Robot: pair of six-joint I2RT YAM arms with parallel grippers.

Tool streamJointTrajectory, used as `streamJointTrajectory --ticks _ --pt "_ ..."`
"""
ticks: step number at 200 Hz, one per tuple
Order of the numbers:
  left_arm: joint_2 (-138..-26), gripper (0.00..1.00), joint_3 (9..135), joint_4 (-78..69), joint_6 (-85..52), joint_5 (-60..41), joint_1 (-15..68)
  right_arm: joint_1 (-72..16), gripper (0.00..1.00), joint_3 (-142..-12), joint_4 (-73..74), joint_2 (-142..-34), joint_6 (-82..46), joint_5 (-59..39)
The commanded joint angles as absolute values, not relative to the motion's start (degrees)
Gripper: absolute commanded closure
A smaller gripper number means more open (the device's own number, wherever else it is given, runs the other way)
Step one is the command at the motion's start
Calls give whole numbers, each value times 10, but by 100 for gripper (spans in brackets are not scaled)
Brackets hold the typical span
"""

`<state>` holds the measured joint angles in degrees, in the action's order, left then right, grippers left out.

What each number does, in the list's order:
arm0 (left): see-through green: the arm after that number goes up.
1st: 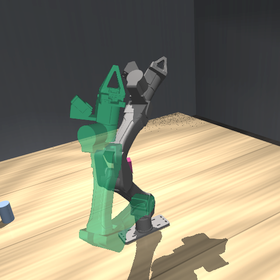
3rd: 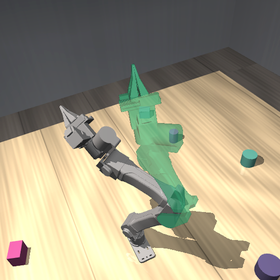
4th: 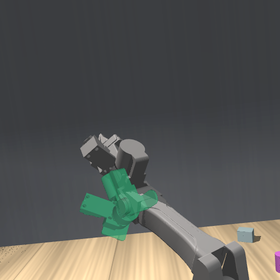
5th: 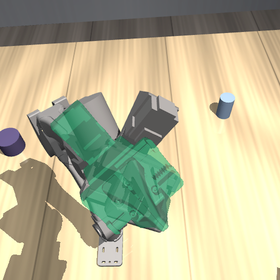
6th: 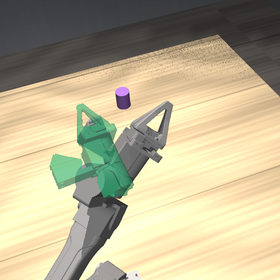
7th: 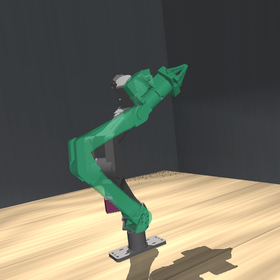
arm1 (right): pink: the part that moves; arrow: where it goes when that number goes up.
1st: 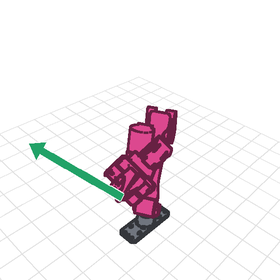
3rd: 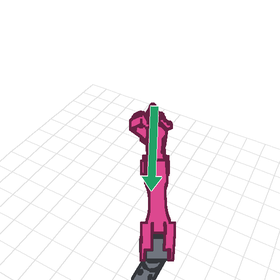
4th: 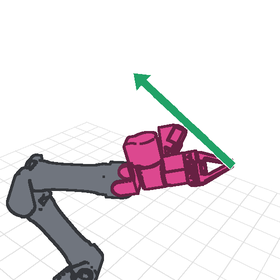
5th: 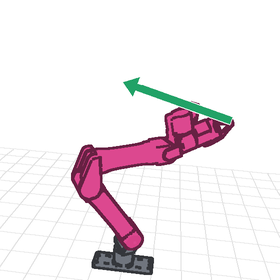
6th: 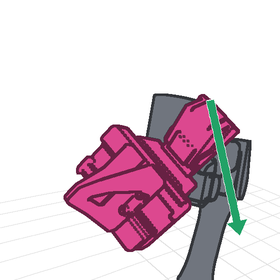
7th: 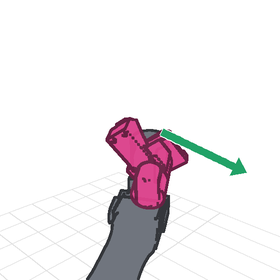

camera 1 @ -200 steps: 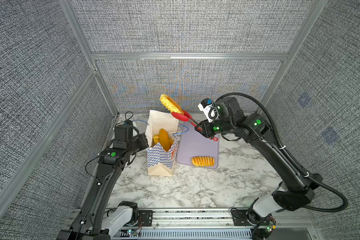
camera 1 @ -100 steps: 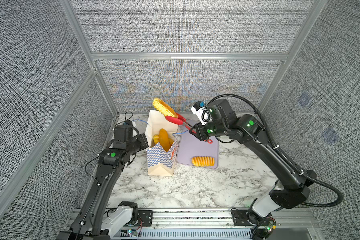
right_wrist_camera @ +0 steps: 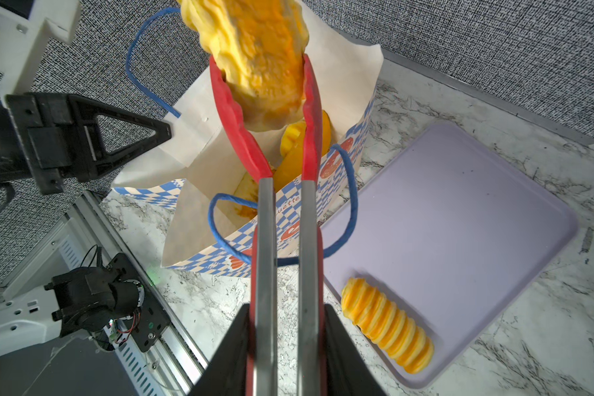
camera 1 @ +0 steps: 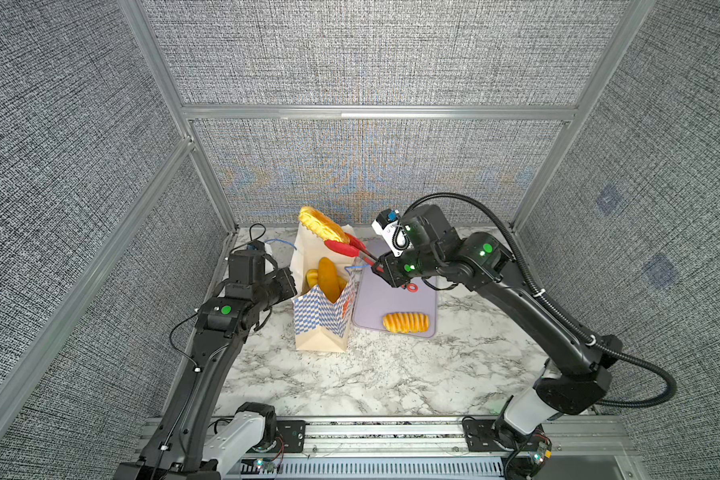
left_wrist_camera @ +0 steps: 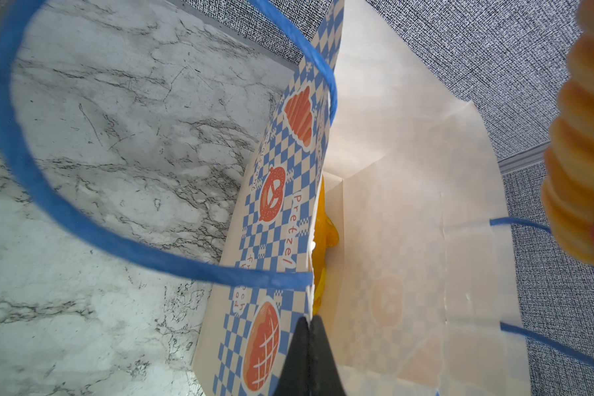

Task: Place the fake bread into the paper bag
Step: 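Carry the tart with the tongs over the open checkered bag, then lower the tart into the bag and open the tongs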

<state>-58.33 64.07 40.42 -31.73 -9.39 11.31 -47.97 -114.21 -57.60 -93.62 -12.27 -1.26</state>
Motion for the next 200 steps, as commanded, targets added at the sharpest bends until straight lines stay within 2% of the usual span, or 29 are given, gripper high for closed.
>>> streamJointTrajectory --ticks 1,71,200 --pt "-581 100 639 404 -315 -91 113 -482 66 -1139 -573 -934 -125 -1" --pt "-585 100 639 399 -316 -94 113 -487 65 -1120 -575 -938 -128 3" --pt "-582 100 633 399 -317 -92 113 -488 49 -1118 -573 -937 -130 8"
